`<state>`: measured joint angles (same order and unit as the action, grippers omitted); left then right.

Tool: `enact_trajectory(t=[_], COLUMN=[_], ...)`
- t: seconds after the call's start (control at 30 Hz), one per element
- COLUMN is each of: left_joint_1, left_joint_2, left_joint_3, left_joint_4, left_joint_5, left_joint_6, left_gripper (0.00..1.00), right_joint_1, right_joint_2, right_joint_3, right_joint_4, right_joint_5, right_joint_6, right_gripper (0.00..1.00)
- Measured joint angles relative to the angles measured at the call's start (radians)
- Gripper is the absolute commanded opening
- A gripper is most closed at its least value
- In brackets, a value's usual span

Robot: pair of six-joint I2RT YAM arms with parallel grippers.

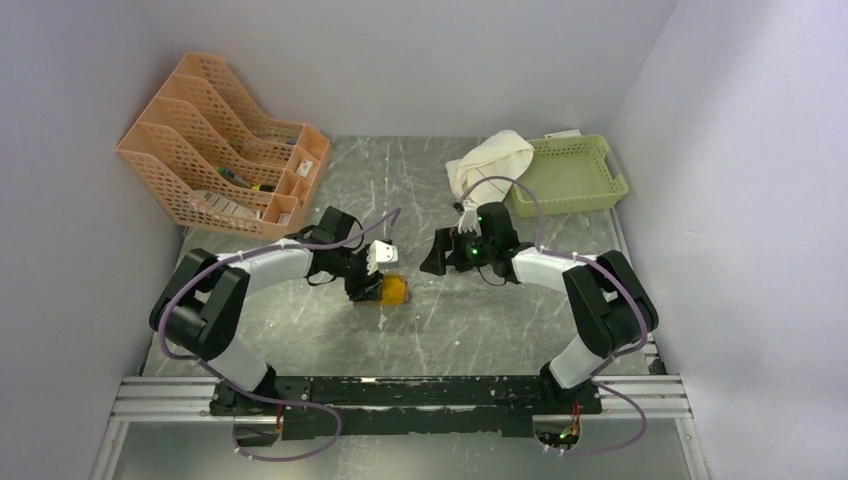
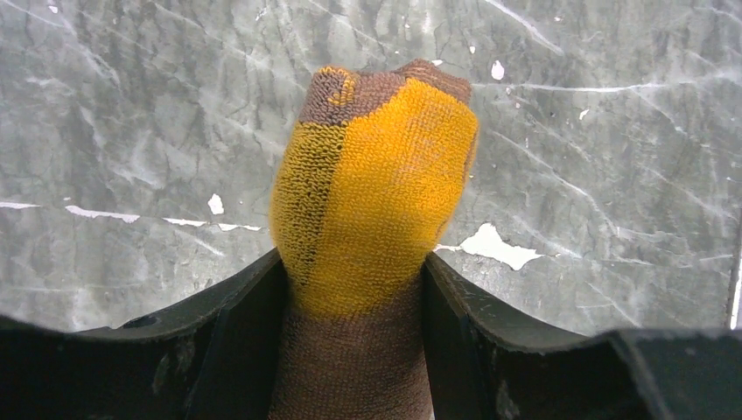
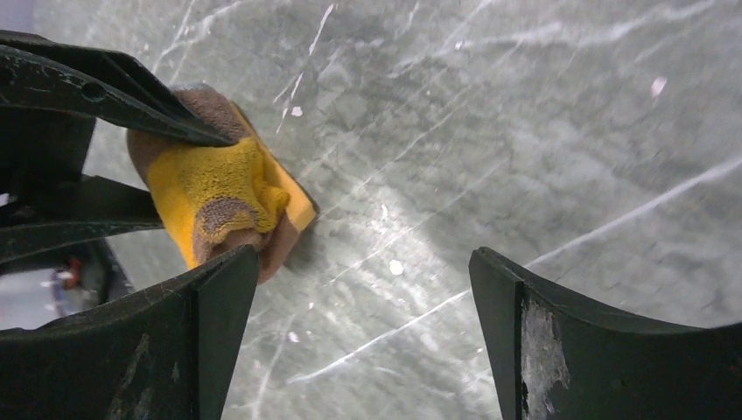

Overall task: Roll the towels
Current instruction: Roll the towel at the center of the board.

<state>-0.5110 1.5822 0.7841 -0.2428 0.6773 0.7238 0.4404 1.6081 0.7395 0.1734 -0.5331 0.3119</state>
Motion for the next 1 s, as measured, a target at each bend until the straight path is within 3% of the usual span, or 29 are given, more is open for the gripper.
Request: enact_trajectory(t=[0.17,0.37,0.63,0.83,1.0], left_joint_1=[0.023,0.056,0.079,0.09,0.095], left_joint_2=[0.061,0.172,0.187,0.19,0.2], left_joint_3=[0.07,0.172,0.184,0.183,0.184], left_joint_4=[-0.09,-0.21,-0.24,-0.253,-0.26], left_joint_5=[0.062,0.145,0.185,0.2,0.218], left_joint_6=[0.038,0.083,0.108,0.117,0.122], left_gripper=[0.63,0.63,0.64,0.63,0.63], right_joint_1=[0.013,0.035,0.251,0.272,0.274], right_joint_2=[-0.024,-0.045,0.107,0.142,0.182], right_joint_3=[-0.074,-0.193,-0.221,-0.317,-0.359], right_joint_4=[0.083,0.314,0.556,0.783,0.91], right_joint_5=[0.014,0.022,0.062,0.162,0.229], right_joint_6=[0.205,0.419,0.552,0.694,0.817], right_gripper=[0.92,0.93,0.95,0.97,0.92])
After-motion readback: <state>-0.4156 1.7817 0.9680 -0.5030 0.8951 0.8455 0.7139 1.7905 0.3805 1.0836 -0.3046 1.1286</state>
